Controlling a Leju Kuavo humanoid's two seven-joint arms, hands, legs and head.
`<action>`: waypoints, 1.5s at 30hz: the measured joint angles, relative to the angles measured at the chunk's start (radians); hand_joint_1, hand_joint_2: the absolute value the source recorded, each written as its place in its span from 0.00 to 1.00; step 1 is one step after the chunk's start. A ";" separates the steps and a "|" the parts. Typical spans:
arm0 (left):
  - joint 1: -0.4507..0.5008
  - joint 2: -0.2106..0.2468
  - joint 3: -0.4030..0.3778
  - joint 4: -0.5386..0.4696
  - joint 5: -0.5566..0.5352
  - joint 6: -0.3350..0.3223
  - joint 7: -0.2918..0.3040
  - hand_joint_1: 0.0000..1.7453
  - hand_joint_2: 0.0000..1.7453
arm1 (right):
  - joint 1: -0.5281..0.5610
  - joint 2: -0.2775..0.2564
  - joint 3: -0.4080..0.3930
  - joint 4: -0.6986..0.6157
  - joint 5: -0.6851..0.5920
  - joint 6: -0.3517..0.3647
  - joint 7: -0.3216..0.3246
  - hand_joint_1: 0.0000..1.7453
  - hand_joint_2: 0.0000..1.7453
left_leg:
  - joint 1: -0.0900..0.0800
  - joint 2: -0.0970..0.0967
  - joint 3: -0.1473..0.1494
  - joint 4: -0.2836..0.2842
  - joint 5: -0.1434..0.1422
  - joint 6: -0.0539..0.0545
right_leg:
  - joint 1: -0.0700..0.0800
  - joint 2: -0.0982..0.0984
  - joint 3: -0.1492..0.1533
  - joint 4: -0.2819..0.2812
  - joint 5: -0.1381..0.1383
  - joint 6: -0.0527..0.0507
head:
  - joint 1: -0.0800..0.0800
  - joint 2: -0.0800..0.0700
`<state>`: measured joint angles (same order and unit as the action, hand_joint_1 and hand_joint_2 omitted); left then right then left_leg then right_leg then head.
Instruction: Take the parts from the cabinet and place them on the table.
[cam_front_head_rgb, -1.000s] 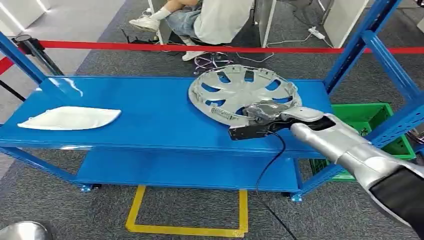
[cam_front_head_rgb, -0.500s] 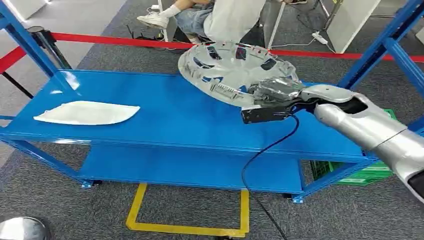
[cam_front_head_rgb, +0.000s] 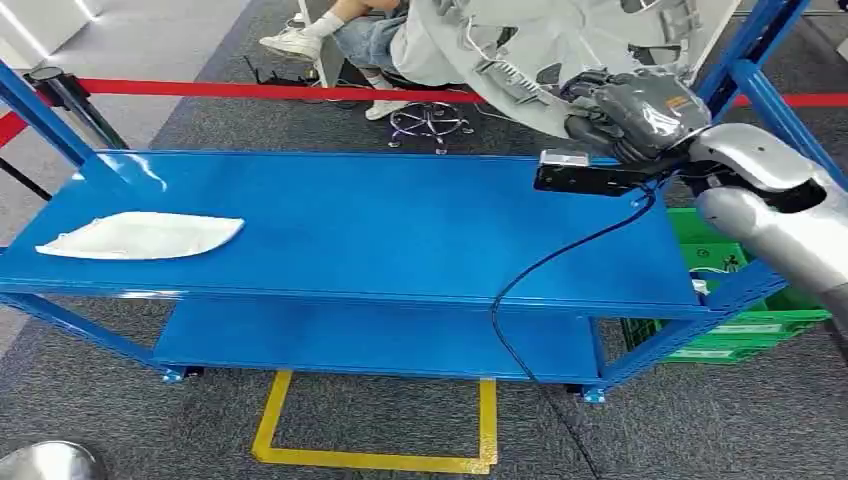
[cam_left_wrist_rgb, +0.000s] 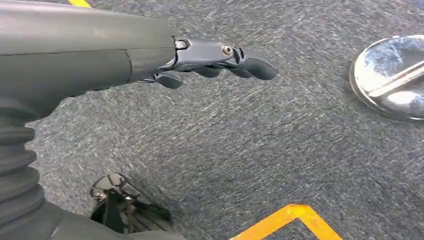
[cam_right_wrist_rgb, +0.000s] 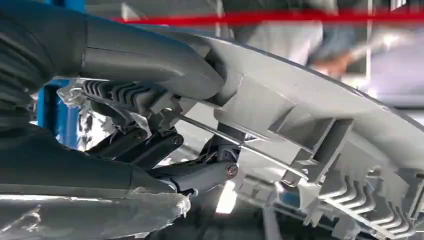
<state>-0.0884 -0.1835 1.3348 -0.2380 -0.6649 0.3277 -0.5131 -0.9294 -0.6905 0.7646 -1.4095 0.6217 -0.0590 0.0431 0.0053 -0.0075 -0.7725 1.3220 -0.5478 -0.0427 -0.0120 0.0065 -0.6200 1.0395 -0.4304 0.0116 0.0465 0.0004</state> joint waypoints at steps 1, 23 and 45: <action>-0.001 0.000 0.000 0.000 0.003 0.002 0.005 0.00 1.00 | 0.024 0.003 -0.021 -0.010 0.014 -0.021 -0.006 1.00 1.00 | -0.001 0.000 0.006 -0.016 0.021 0.004 | 0.001 0.001 0.001 0.000 0.000 0.000 | 0.001 0.000; -0.010 -0.012 0.001 -0.002 0.005 0.035 0.019 0.00 1.00 | 0.349 0.083 -0.364 -0.175 0.096 -0.183 -0.105 1.00 1.00 | -0.006 -0.007 0.085 -0.326 0.243 0.020 | 0.001 0.006 0.096 -0.001 -0.084 0.034 | 0.004 0.000; -0.017 -0.013 -0.005 -0.002 0.001 0.034 0.011 0.00 1.00 | 0.402 0.125 -0.394 -0.203 0.095 -0.147 -0.168 1.00 1.00 | -0.014 0.002 0.173 -0.354 0.156 0.063 | -0.001 -0.003 -0.127 0.256 -0.145 0.054 | 0.003 0.000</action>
<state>-0.1057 -0.1965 1.3302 -0.2403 -0.6638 0.3620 -0.5024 -0.5275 -0.5653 0.3704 -1.6129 0.7168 -0.2064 -0.1251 -0.0089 -0.0051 -0.5996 0.9676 -0.3921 0.0207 -0.0125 0.0033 -0.7471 1.2955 -0.5754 0.0655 0.0492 0.0004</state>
